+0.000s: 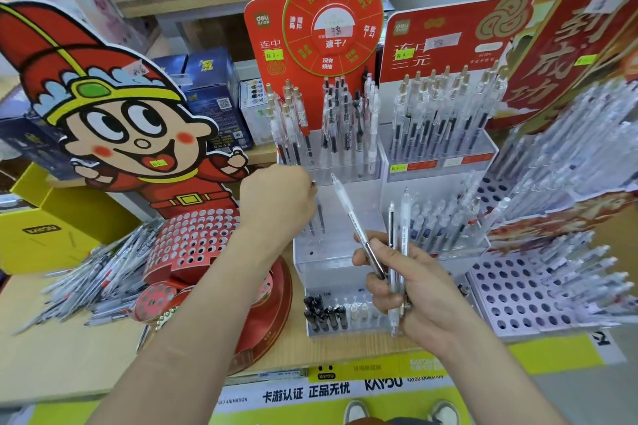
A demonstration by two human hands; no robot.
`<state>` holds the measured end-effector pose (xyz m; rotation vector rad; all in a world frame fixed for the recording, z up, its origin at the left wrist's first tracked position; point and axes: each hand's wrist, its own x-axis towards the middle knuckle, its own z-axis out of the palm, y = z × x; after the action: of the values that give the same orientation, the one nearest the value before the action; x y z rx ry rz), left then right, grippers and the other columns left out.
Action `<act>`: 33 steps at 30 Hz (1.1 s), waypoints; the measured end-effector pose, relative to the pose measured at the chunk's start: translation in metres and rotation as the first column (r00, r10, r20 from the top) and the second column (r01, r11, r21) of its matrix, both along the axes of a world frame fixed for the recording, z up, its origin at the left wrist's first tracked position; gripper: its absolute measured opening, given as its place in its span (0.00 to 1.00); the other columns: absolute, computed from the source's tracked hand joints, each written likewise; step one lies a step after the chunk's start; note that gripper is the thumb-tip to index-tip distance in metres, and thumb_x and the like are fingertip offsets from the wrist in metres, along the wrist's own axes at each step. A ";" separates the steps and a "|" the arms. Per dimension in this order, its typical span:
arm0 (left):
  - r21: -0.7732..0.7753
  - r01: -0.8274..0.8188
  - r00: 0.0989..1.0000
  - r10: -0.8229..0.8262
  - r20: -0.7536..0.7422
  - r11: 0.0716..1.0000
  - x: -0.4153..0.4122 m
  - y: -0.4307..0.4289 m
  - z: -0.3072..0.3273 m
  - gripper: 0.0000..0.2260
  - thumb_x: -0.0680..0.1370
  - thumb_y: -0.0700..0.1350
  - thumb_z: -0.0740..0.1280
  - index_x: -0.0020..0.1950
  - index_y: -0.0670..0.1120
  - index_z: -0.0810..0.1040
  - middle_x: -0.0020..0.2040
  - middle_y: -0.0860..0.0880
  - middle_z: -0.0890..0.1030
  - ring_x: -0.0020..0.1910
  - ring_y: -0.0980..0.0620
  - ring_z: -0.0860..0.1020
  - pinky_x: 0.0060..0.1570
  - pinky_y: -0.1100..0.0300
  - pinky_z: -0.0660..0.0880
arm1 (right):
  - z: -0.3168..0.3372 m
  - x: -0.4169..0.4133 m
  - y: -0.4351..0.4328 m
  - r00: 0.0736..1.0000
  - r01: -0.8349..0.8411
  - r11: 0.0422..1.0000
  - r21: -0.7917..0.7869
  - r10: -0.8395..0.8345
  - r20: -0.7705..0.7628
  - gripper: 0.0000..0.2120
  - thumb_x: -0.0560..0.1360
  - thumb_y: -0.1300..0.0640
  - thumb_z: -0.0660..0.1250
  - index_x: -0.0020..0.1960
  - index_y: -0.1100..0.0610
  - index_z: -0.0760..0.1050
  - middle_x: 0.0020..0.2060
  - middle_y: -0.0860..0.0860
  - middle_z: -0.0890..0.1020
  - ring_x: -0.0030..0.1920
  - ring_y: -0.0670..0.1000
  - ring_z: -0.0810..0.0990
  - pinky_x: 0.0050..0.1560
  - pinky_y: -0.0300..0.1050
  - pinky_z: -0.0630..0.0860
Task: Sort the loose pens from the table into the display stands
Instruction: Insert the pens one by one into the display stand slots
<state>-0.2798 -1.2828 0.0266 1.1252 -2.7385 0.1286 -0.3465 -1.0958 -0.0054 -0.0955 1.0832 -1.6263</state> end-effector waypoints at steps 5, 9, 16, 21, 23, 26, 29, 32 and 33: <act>0.123 -0.047 0.984 0.067 -0.163 0.991 0.011 -0.001 0.002 0.15 0.76 0.60 0.65 0.45 0.50 0.83 0.40 0.52 0.83 0.41 0.48 0.79 0.36 0.60 0.73 | -0.003 0.002 -0.002 0.999 0.008 0.999 0.039 -0.009 0.031 0.13 0.74 0.61 0.66 0.57 0.65 0.78 0.35 0.56 0.79 0.25 0.46 0.69 0.19 0.33 0.61; 0.167 -0.104 0.950 0.147 -0.274 0.980 0.006 0.007 -0.007 0.18 0.75 0.63 0.64 0.45 0.51 0.84 0.38 0.51 0.83 0.40 0.49 0.79 0.35 0.59 0.73 | -0.003 0.004 -0.001 0.999 0.024 0.998 0.051 -0.026 0.035 0.13 0.73 0.63 0.66 0.56 0.64 0.79 0.35 0.56 0.79 0.26 0.47 0.70 0.19 0.34 0.61; 0.133 -0.045 0.949 0.084 -0.304 0.990 0.004 0.005 -0.013 0.13 0.76 0.55 0.66 0.45 0.47 0.84 0.39 0.49 0.83 0.41 0.46 0.79 0.37 0.56 0.73 | 0.004 0.005 0.004 0.964 0.111 0.991 0.069 -0.090 -0.250 0.06 0.73 0.63 0.69 0.50 0.59 0.79 0.38 0.57 0.83 0.27 0.48 0.72 0.22 0.36 0.63; 0.276 0.038 0.852 0.113 -0.510 0.960 0.018 0.008 -0.004 0.12 0.77 0.55 0.67 0.42 0.48 0.83 0.35 0.52 0.80 0.35 0.55 0.76 0.35 0.59 0.72 | 0.013 0.003 0.009 0.896 0.235 0.972 0.028 -0.205 -0.394 0.04 0.73 0.65 0.70 0.47 0.60 0.78 0.40 0.60 0.83 0.29 0.48 0.73 0.24 0.37 0.64; 0.599 0.226 0.642 0.345 -0.684 0.768 0.024 0.024 0.006 0.15 0.80 0.53 0.64 0.42 0.45 0.83 0.31 0.50 0.79 0.28 0.57 0.73 0.29 0.62 0.71 | 0.016 0.002 0.011 0.849 0.278 0.961 0.008 -0.242 -0.471 0.05 0.71 0.65 0.73 0.42 0.57 0.79 0.38 0.58 0.82 0.30 0.47 0.74 0.25 0.37 0.66; 0.785 0.549 0.523 0.614 -0.590 0.287 0.031 0.057 0.019 0.21 0.75 0.58 0.63 0.49 0.41 0.82 0.35 0.44 0.80 0.28 0.53 0.74 0.27 0.63 0.71 | 0.018 0.002 0.014 0.770 0.299 0.954 -0.036 -0.263 -0.582 0.09 0.69 0.66 0.75 0.39 0.55 0.80 0.34 0.48 0.81 0.31 0.43 0.75 0.30 0.32 0.70; 0.752 0.564 0.511 0.572 -0.642 0.340 0.028 0.075 0.016 0.14 0.69 0.51 0.70 0.45 0.41 0.82 0.33 0.45 0.80 0.31 0.50 0.77 0.31 0.61 0.76 | 0.019 0.003 0.017 0.698 0.297 0.954 -0.044 -0.248 -0.672 0.09 0.69 0.69 0.75 0.40 0.58 0.79 0.33 0.45 0.81 0.34 0.42 0.78 0.35 0.32 0.74; 0.711 0.604 0.436 0.598 -0.672 0.359 0.028 0.077 0.014 0.07 0.67 0.45 0.73 0.40 0.42 0.83 0.33 0.44 0.81 0.31 0.50 0.79 0.34 0.61 0.78 | 0.023 0.003 0.023 0.779 0.263 0.961 -0.086 -0.264 -0.569 0.07 0.68 0.66 0.75 0.41 0.58 0.78 0.30 0.50 0.78 0.27 0.46 0.71 0.25 0.36 0.68; 0.696 0.633 0.421 0.604 -0.677 0.339 0.029 0.076 0.014 0.05 0.67 0.44 0.73 0.39 0.43 0.84 0.34 0.43 0.82 0.32 0.50 0.80 0.35 0.61 0.78 | 0.024 0.001 0.025 0.832 0.270 0.957 -0.109 -0.289 -0.474 0.08 0.67 0.65 0.74 0.43 0.59 0.77 0.30 0.52 0.76 0.26 0.47 0.68 0.22 0.37 0.64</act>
<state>-0.2506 -1.2068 0.0405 0.7747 -1.4327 -1.8465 -0.3456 -1.0710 0.0181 -0.4071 1.5064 -1.9462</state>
